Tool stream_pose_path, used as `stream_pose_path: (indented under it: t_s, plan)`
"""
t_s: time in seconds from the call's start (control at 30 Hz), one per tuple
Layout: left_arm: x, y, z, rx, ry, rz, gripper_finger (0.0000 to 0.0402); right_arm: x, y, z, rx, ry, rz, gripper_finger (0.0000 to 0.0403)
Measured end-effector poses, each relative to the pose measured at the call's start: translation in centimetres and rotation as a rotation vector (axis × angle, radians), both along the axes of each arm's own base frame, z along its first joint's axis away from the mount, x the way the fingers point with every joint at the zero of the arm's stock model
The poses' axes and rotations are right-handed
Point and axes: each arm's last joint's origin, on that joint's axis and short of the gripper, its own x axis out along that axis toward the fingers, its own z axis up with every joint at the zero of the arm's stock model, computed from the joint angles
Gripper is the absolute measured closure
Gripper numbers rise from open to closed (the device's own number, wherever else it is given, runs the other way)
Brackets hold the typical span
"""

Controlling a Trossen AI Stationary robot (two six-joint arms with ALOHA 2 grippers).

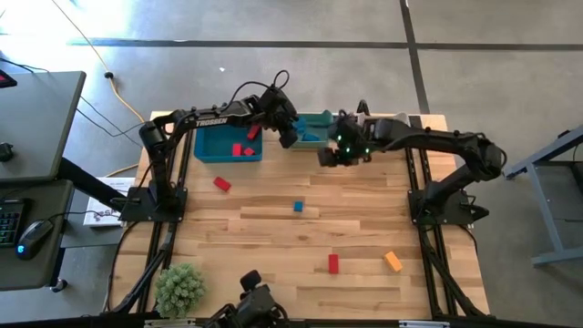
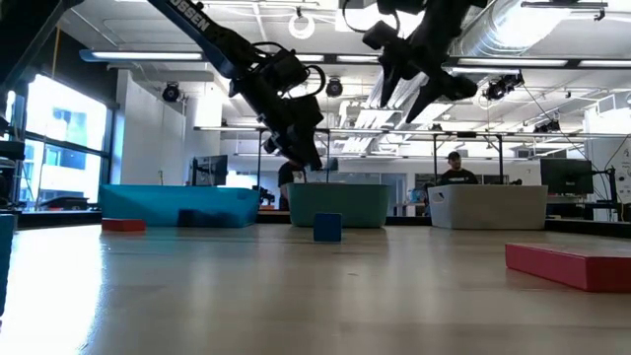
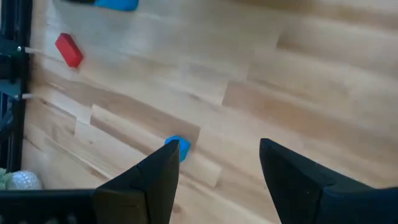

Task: Sort & place blocks by color
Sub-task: Put the blue block into the green bin, then put the red block into the blue bin

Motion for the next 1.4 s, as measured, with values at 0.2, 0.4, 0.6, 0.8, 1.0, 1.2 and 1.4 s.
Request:
stream_pose_path:
  t_s: [0.2,0.4,0.6,0.8,1.0,1.2,1.4]
  plan:
    - [0.0,0.0,0.0,0.006,0.003,-0.005,0.0245,0.9,4.6,0.0,0.037,0.002,-0.067,0.0194]
    - [-0.1,-0.1,-0.1,-0.001,0.018,-0.015,0.0244,1.1,8.8,-0.1,0.066,-0.011,-0.147,0.0194]
    - [-0.9,-0.8,1.1,-0.027,0.041,-0.021,0.0244,1.2,12.4,-0.6,0.125,-0.003,-0.193,0.0194]
    - [-2.2,-2.5,3.5,-0.083,0.05,-0.07,0.0243,2.0,15.2,-2.3,0.224,0.057,-0.182,0.0194]
    - [-3.3,-4.8,6.2,-0.095,0.054,-0.104,0.0243,2.9,17.9,-4.7,0.309,0.154,-0.164,0.0194]
    - [-3.7,-6.7,8.1,-0.077,0.035,-0.143,0.0243,3.2,20.3,-6.7,0.353,0.228,-0.19,0.0194]
    - [-3.5,-7.6,8.6,-0.061,0.029,-0.16,0.0243,3.4,22.0,-8.5,0.363,0.284,-0.187,0.0194]
